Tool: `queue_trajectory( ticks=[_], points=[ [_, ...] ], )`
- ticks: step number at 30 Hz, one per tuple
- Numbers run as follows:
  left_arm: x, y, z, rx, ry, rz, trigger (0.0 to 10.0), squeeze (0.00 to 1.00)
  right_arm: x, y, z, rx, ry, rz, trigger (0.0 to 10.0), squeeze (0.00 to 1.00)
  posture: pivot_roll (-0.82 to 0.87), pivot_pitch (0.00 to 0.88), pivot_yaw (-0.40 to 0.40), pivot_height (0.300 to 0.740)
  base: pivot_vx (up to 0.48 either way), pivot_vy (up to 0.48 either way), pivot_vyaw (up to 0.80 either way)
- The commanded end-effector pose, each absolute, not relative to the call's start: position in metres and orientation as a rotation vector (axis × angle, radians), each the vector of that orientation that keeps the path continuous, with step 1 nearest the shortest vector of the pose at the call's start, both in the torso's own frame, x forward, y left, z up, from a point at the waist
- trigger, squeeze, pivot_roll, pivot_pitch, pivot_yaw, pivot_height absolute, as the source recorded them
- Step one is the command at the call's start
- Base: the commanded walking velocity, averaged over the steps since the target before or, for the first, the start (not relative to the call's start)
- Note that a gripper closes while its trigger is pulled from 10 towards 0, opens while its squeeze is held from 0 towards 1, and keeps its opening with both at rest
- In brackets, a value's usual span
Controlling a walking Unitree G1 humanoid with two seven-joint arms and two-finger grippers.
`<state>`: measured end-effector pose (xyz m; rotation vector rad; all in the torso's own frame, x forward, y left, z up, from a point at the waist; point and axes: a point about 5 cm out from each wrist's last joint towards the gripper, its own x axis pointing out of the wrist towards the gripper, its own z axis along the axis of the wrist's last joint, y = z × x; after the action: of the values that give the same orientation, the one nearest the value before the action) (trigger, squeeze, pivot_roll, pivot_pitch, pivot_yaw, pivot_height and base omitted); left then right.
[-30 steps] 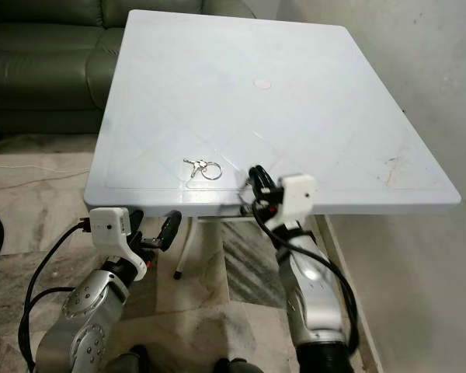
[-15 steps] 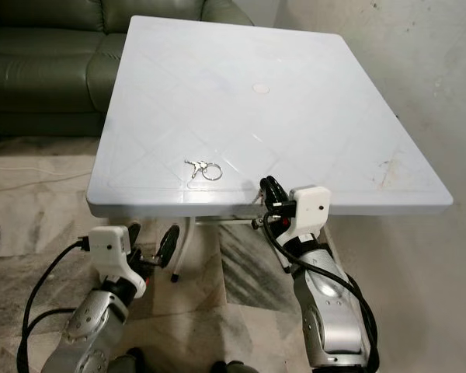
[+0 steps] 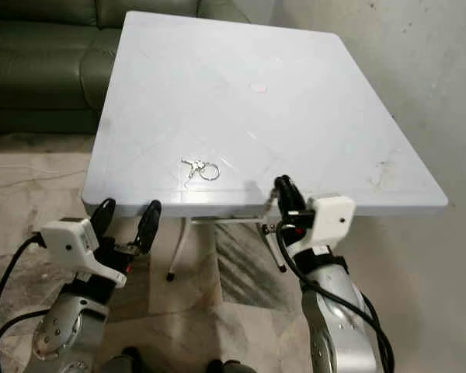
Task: Hang keys on a hook
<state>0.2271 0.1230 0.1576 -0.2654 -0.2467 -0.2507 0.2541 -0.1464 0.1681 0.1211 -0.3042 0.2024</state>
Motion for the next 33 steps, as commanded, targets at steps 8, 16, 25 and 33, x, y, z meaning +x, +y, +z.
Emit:
queue_trajectory(
  ticks=[8,16,25,33],
  points=[
    [0.252,0.123,0.164,-0.264,-0.275,-0.29,10.0,0.0,0.254,-0.171,0.17,0.068,-0.329,-0.004,10.0,0.0,-0.01,0.123,-0.077,0.74,0.0,0.0,0.0],
    [0.281,0.125,0.169,-0.267,-0.265,-0.349,10.0,0.0,0.264,-0.185,0.174,0.048,-0.352,-0.115,10.0,0.0,-0.05,0.076,0.002,0.74,0.0,0.0,0.0],
    [0.309,0.12,0.163,-0.247,-0.207,-0.37,10.0,0.0,0.262,-0.194,0.166,0.038,-0.325,-0.204,10.0,0.0,-0.09,0.042,0.037,0.74,0.0,0.0,0.0],
    [0.329,0.116,0.166,-0.266,-0.218,-0.357,10.0,0.0,0.271,-0.193,0.158,0.036,-0.27,-0.193,10.0,0.0,-0.09,0.009,0.024,0.74,0.0,0.0,0.0]
  ],
)
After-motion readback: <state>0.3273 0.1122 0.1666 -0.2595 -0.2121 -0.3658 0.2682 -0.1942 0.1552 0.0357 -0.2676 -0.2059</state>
